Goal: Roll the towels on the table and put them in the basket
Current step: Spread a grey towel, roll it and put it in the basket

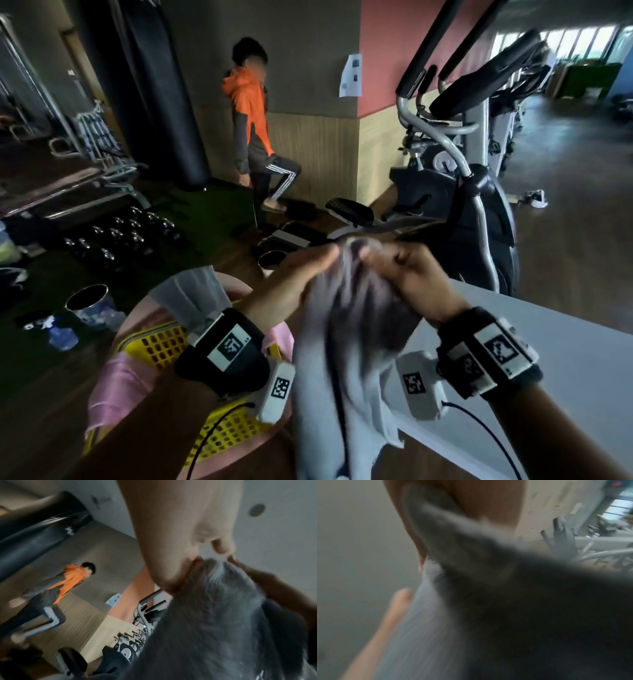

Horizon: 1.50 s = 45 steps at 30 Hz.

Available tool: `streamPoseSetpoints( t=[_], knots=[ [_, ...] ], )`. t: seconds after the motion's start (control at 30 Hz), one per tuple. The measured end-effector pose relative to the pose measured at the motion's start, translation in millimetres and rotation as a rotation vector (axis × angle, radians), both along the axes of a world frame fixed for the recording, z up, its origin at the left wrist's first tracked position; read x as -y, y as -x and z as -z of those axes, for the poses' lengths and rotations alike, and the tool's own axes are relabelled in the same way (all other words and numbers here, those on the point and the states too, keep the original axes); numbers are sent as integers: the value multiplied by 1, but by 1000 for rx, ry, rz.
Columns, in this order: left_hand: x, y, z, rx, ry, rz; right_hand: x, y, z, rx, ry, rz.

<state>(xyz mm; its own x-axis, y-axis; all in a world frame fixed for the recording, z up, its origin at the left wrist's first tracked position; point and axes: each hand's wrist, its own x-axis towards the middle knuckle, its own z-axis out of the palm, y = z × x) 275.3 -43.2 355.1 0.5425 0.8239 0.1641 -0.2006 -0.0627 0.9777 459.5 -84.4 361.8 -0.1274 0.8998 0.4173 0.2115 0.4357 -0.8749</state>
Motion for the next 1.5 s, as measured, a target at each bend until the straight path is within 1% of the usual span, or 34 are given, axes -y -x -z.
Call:
streamPoseSetpoints(
  t=[0.03, 0.07, 0.1, 0.13, 0.17, 0.2, 0.23, 0.27, 0.3, 0.33, 0.4, 0.43, 0.47, 0.53, 0.6, 0.67, 0.73, 0.83, 0.97, 1.03, 1.1, 1.17, 1.27, 1.3, 1.33, 1.37, 1.4, 1.43, 1.47, 1.5],
  knots=[
    [6, -3, 1, -92, -32, 83, -2, 1, -10, -31, -50, 21],
    [8, -3, 1, -159, -78, 120, -4, 2, -17, -49, -88, 26],
    [8, -2, -1, -177, -113, 113, -5, 3, -19, -42, -110, 12],
    [4, 0, -4, -142, -119, 56, -5, 4, -18, -19, -106, -8],
    [-1, 4, -7, -72, -106, -22, -6, 4, -11, -2, -81, -22],
    [-9, 8, -7, 7, -86, -103, -7, 4, -3, -7, -40, -17],
    [-14, 12, -4, 53, -59, -161, -6, 2, 3, -31, -4, -3],
    [-15, 13, -2, 60, -46, -194, -6, 0, 7, -71, 16, 17],
    [-12, 13, 1, 23, -56, -205, -7, -2, 7, -115, 7, 38],
    [-7, 11, 4, -47, -75, -178, -9, -2, 4, -151, -19, 56],
    [3, 3, 11, -220, -131, -38, -12, 1, -6, -173, -74, 90],
    [7, -2, 12, -256, -162, 9, -14, 4, -9, -159, -89, 90],
    [9, -7, 12, -248, -179, 5, -14, 10, -10, -146, -91, 79],
    [5, -11, 10, -144, -161, -103, -14, 20, -4, -174, -78, 79],
    [2, -11, 5, -29, -117, -218, -13, 27, 10, -226, -8, 89],
    [2, -11, 1, 0, -111, -286, -8, 31, 22, -200, 56, 89],
    [4, -11, -3, -35, -171, -288, -4, 32, 25, -204, 38, 91],
    [3, -10, -7, -107, -310, -292, -10, 27, 15, -205, 30, 124],
    [-7, -8, -13, -117, -386, -379, -21, 26, 5, -92, 17, 178],
    [-14, -6, -20, -125, -437, -403, -27, 27, 5, -70, 3, 207],
    [-26, -3, -27, -161, -509, -464, -30, 29, 12, -31, 15, 211],
    [-39, 3, -34, -179, -534, -574, -28, 29, 24, 31, 10, 222],
    [-44, 2, -39, -137, -472, -694, -24, 27, 28, 54, -31, 281],
    [-40, 0, -39, -151, -424, -675, -25, 25, 22, 55, -60, 303],
    [-30, -4, -38, -209, -382, -591, -27, 24, 15, 47, -89, 311],
    [-20, -8, -35, -274, -366, -458, -30, 22, 6, 26, -115, 296],
    [-9, -12, -33, -304, -375, -305, -33, 21, -2, -8, -132, 257],
    [3, -15, -32, -309, -393, -178, -36, 20, -9, -50, -135, 210],
    [8, -16, -30, -272, -411, -111, -37, 19, -15, -84, -135, 170],
    [10, -16, -32, -229, -418, -90, -38, 19, -19, -108, -134, 147]
  ],
)
